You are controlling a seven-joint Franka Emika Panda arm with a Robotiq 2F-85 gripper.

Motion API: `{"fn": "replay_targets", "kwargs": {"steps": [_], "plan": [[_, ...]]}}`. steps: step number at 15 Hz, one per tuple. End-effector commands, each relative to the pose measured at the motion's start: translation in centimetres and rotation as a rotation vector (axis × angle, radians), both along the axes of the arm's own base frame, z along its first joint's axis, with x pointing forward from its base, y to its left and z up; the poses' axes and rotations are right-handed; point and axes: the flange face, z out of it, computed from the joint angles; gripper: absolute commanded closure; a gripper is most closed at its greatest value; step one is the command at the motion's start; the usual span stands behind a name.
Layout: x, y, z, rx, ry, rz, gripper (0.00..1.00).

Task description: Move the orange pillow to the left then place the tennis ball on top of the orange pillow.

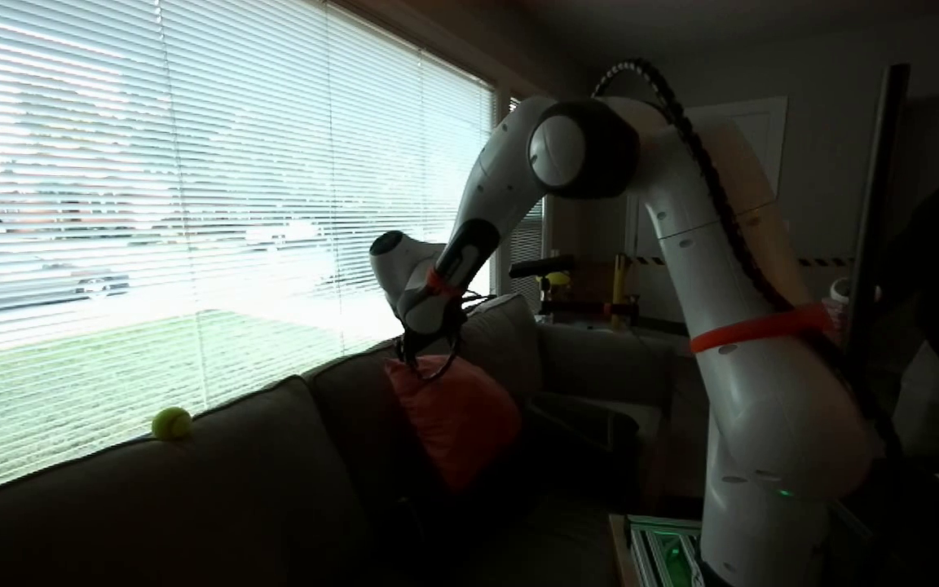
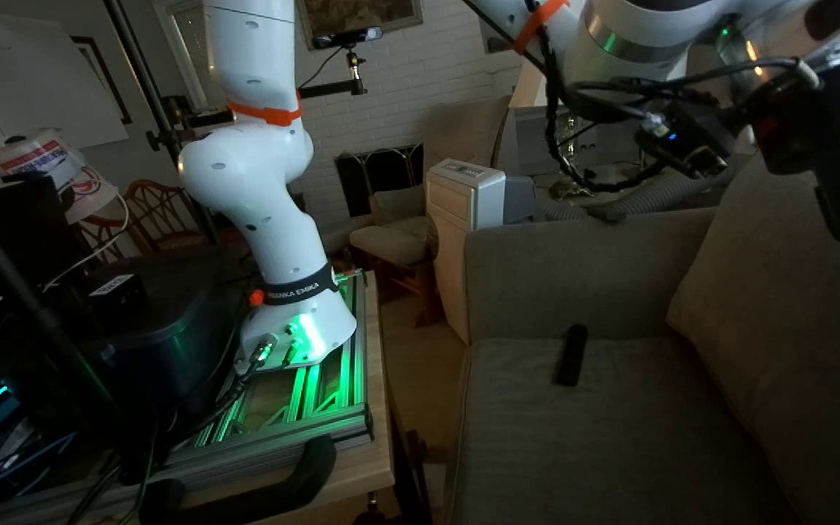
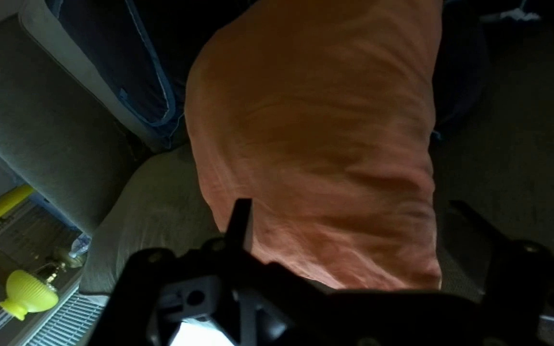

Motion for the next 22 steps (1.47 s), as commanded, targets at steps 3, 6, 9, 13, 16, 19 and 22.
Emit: {"fn": "replay_targets", "kwargs": {"steps": [3,6,9,13,16,19,22], "plan": [[6.3,-4.6,-2.9,-0.091,-0.031,-0.106,0.0],[8.1,-7.9,-3.6,-0.16,-0.034,-0.124,0.0],[9.5,-10.3,-4.7,-0.203,-0.036,-0.166,0.0],[11.6,-10.5,-7.4,-0.213,-0.016,-0.193,0.0],[13.7,-9.3,-7.4,-0.204,-0.038,-0.186,0.0],[15.4,-8.1,-4.4,-0.199,-0.109,-0.167,0.0],[16.0,-7.6,-2.5,-0.201,-0.134,-0.156,0.0]]}}
